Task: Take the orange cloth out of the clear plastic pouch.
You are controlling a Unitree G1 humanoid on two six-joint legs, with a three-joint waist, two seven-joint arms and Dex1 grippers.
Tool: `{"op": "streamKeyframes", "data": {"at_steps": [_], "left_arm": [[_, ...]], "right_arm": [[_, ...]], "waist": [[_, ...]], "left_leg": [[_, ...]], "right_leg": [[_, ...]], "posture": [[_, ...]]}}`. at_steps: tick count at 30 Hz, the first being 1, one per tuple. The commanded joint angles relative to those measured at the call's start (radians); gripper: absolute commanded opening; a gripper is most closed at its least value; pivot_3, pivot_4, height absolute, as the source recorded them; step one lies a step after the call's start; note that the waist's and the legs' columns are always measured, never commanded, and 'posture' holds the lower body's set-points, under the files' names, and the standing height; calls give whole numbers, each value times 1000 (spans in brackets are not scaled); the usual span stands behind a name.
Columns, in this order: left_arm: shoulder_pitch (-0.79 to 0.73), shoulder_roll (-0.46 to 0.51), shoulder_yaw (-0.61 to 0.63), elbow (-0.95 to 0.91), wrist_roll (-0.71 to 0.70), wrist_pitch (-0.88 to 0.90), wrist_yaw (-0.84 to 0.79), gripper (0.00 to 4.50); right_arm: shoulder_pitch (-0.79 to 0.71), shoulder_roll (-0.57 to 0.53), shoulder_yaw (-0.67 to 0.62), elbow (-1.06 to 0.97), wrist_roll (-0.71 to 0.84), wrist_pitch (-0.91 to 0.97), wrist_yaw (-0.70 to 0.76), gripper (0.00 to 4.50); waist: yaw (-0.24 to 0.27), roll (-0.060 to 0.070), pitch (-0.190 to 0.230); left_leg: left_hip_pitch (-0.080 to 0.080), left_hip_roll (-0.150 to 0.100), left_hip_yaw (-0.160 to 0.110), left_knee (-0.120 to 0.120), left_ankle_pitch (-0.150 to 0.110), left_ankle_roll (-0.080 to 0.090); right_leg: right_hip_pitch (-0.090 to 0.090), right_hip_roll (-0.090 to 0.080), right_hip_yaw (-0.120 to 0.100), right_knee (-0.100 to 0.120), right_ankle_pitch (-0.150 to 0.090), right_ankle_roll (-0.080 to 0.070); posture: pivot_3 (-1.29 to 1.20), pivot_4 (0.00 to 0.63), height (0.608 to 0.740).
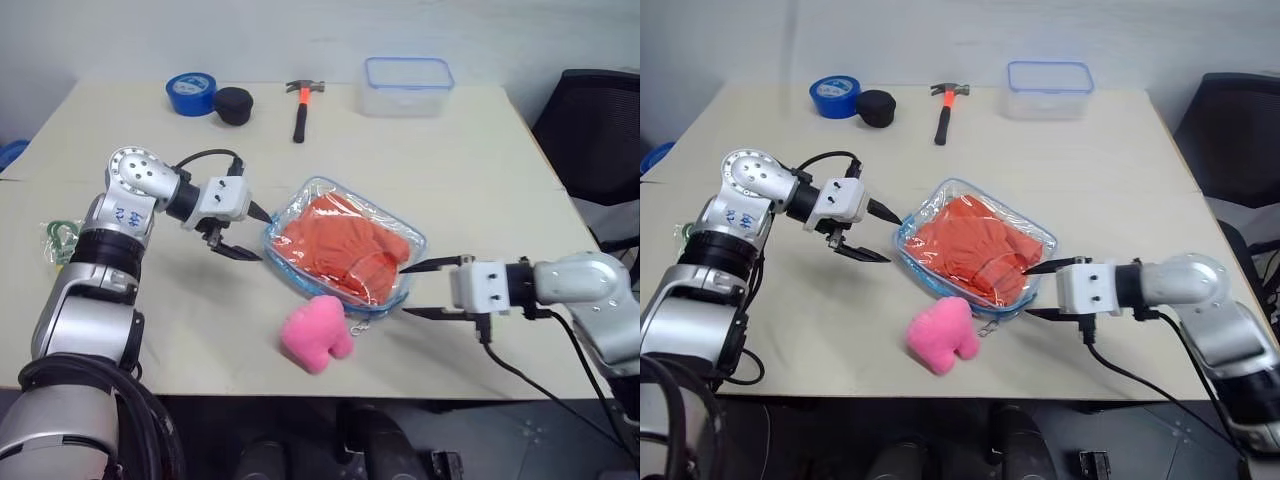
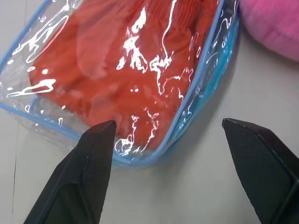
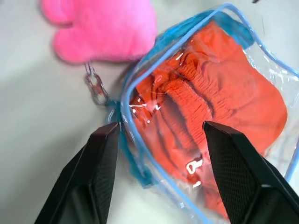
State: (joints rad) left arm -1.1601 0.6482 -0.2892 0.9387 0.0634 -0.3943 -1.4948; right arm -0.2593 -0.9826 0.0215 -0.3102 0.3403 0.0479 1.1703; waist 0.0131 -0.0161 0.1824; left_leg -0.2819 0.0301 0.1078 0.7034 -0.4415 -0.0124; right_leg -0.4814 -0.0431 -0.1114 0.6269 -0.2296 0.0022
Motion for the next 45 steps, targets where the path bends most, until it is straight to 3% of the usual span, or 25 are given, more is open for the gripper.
{"op": "streamKeyframes", "data": {"at_steps": [1,5,9,14,16,19,22,26,31,37,40,45], "left_arm": [[-50,-38,-39,105,87,-122,57,3841],[-75,-82,-49,195,139,-170,135,3841],[-63,-115,-41,231,158,-163,196,2969],[-4,-102,9,157,101,-78,152,1304],[51,-93,39,58,61,26,139,738],[262,-58,76,-342,2,316,149,30],[447,-43,106,-728,3,615,245,30],[577,-74,126,-1042,40,950,409,30],[628,-85,127,-1191,66,1158,545,30],[659,-50,178,-1245,22,1201,610,30],[676,-24,211,-1264,-29,1199,596,597],[684,22,226,-1251,-60,1143,607,2176]], "right_arm": [[99,-31,-131,-178,154,182,-45,2952],[148,-5,-167,-272,199,283,-124,2952],[197,34,-135,-368,183,330,-202,2977],[228,57,-103,-426,167,364,-245,2977],[231,64,-88,-435,160,373,-260,2977],[240,75,-52,-431,124,368,-278,2977],[241,86,-8,-414,75,355,-292,2977],[226,105,45,-388,23,337,-295,2977],[195,91,23,-335,1,296,-259,2977],[185,53,-65,-263,4,251,-200,2977],[170,46,-80,-212,-10,221,-180,2977],[138,50,-79,-171,-21,197,-164,2977]], "waist": [[8,0,0],[8,-2,1],[8,-2,1],[8,-2,1],[6,-2,1],[-2,-2,1],[-12,-2,1],[-5,-2,1],[3,-3,1],[2,-3,1],[1,-3,1],[5,-3,1]], "left_leg": [[0,0,0,0,0,0],[-1,-1,0,0,-1,1],[-1,0,1,-2,-1,1],[-1,-1,1,-2,-1,2],[-1,-1,1,-2,-1,2],[0,0,1,-2,-1,2],[0,2,-6,-3,0,2],[0,1,-9,-1,0,2],[0,0,-9,-1,-1,2],[0,1,-8,-1,-1,2],[0,1,-8,-1,-1,2],[0,1,-7,-1,-1,2]], "right_leg": [[1,0,0,0,0,0],[2,0,2,-1,1,2],[3,0,3,-1,1,2],[2,1,2,-1,1,2],[3,1,2,-1,1,2],[3,1,4,-1,1,2],[2,0,5,-1,1,2],[3,-1,5,-1,1,2],[5,0,7,-2,2,3],[4,0,7,-1,2,3],[4,0,7,-1,1,3],[4,-1,7,-1,1,2]], "posture": [[0,150,740],[0,150,740],[0,150,740],[0,150,740],[0,150,740],[0,150,740],[0,150,740],[0,150,740],[0,150,740],[0,150,740],[0,150,740],[0,150,740]]}}
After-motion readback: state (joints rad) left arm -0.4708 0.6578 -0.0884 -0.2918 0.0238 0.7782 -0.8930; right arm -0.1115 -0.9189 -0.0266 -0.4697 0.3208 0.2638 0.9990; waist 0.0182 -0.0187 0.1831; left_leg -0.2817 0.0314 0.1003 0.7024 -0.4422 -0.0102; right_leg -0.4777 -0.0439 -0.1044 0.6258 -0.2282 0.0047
